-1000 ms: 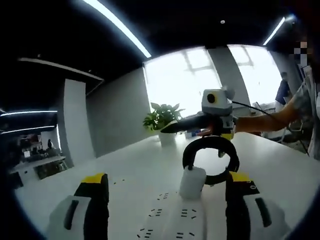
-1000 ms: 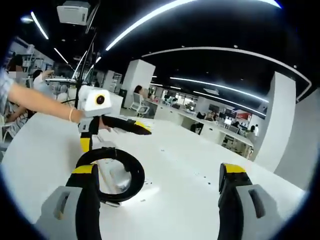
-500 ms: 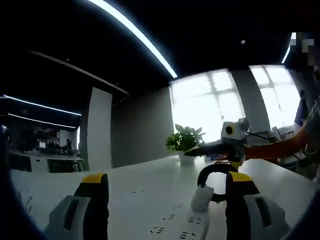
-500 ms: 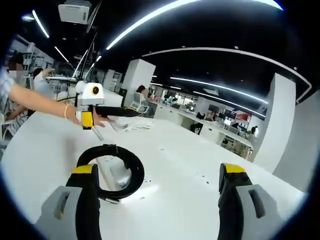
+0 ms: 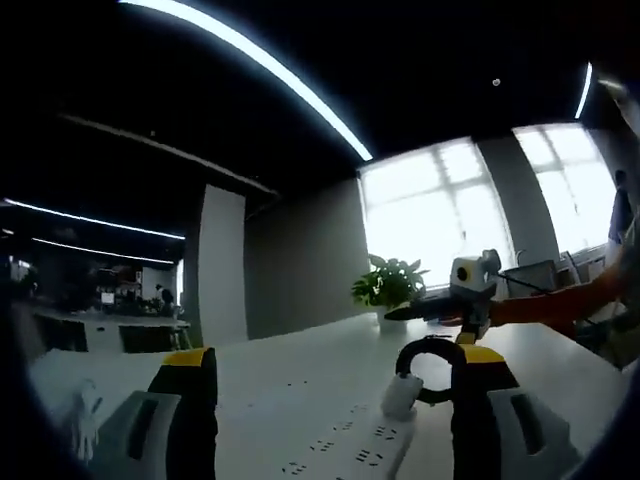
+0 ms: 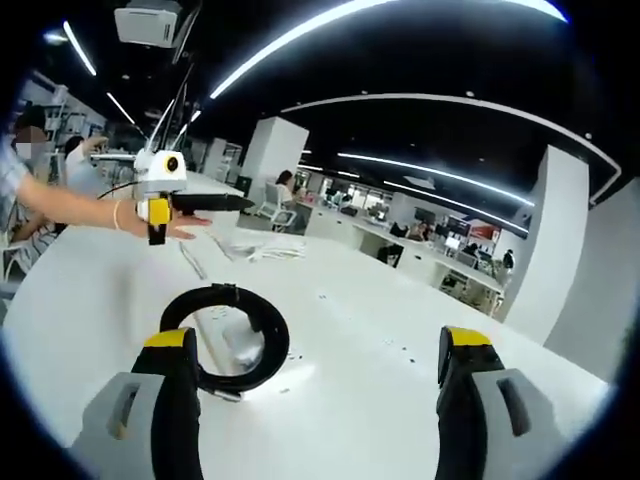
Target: Straighten the power strip on the desk, plug the charger into it
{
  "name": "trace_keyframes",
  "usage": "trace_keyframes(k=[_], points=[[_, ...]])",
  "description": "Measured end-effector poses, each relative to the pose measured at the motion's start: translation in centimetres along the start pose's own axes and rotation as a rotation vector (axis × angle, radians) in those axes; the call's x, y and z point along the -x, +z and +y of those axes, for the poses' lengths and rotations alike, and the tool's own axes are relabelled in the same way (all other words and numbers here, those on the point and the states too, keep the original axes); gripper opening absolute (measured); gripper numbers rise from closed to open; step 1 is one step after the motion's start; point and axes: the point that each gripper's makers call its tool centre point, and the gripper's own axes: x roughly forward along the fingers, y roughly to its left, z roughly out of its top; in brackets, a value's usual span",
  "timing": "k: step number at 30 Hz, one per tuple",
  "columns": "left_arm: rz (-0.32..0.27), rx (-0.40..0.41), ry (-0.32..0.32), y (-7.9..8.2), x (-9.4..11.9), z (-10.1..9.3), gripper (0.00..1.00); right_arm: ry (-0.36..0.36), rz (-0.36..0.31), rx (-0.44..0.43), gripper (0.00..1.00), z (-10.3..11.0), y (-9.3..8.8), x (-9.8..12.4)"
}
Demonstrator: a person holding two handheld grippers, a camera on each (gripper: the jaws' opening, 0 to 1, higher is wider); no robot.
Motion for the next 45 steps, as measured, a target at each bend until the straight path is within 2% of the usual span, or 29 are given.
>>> trace_keyframes(k=[1, 5, 10, 13, 18, 21, 27, 33, 37, 45], points=[[0.026, -0.014, 0.005, -0.2, 0.2, -0.3, 0.99, 0.001, 0.001, 0.001, 1.0, 0.0, 0.0, 0.0], [0.059, -0.052, 0.016, -0.4, 0.5, -1.1, 0.99, 0.003, 0.006, 0.007, 1.0, 0.1, 0.1, 0.1], [0.137, -0.075, 0.037, -1.0, 1.0, -2.1, 0.99, 0.007, 0.009, 0.008, 1.0, 0.2, 0.1, 0.1], [0.157, -0.072, 0.048, -1.2, 1.5, -2.4, 0.99, 0.012, 0.014, 0.008, 1.0, 0.3, 0.0, 0.0], [0.146, -0.04, 0.066, -1.3, 2.3, -2.9, 0.99, 0.028, 0.029, 0.016, 1.0, 0.6, -0.4, -0.4], [0.095, 0.017, 0.091, -0.8, 2.9, -3.2, 0.99, 0.032, 0.031, 0.022, 1.0, 0.7, -0.5, -0.5], [0.074, -0.001, 0.112, -0.6, 3.9, -3.6, 0.99, 0.046, 0.026, 0.024, 1.0, 0.5, -0.6, -0.9], [0.139, -0.104, 0.169, -1.8, 4.9, -3.0, 0.99, 0.105, 0.032, 0.017, 1.0, 1.1, -0.8, -1.7], [0.137, -0.107, 0.165, -1.9, 5.0, -3.2, 0.99, 0.163, 0.042, 0.035, 0.99, 1.4, -0.6, -2.2], [0.15, -0.063, 0.17, -2.7, 5.1, -3.5, 0.99, 0.233, 0.069, 0.069, 0.97, 2.2, -0.5, -2.9]])
